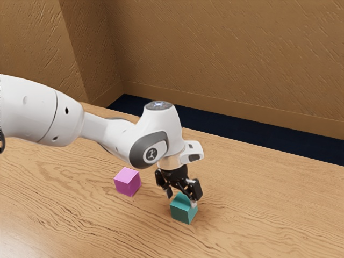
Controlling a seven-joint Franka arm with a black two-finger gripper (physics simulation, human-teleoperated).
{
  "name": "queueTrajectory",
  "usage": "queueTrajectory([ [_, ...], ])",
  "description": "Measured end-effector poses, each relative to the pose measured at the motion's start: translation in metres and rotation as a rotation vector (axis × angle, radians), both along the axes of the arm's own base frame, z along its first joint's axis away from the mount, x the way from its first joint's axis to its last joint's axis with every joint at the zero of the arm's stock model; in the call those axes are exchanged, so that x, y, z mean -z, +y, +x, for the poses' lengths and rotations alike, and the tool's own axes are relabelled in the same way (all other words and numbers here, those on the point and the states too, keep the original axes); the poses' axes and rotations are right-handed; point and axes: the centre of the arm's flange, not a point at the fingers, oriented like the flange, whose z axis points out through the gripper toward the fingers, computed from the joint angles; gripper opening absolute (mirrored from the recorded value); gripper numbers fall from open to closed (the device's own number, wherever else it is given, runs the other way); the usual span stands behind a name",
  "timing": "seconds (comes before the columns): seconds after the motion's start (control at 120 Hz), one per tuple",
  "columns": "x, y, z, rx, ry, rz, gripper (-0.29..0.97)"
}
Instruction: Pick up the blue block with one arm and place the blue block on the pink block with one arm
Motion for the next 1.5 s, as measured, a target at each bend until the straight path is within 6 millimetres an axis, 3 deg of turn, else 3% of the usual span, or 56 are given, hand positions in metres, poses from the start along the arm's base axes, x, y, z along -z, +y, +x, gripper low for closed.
queueTrajectory([
  [0.25, 0.006, 0.000, 0.000, -0.020, 0.010, -0.025, 0.68],
  [0.55, 0.031, 0.005, 0.000, -0.051, 0.054, -0.023, 0.68],
  [0.9, 0.040, 0.002, 0.002, -0.056, 0.060, -0.022, 0.68],
  [1.083, 0.039, 0.001, 0.002, -0.046, 0.050, -0.015, 0.46],
  [1.175, 0.037, 0.001, 0.002, -0.041, 0.043, -0.010, 0.42],
  [1.25, 0.024, -0.001, 0.002, -0.032, 0.021, -0.009, 0.39],
  [1.35, -0.019, 0.008, -0.008, -0.015, -0.050, 0.009, 0.36],
  [1.5, -0.083, 0.074, -0.031, -0.094, -0.137, 0.048, 0.34],
])
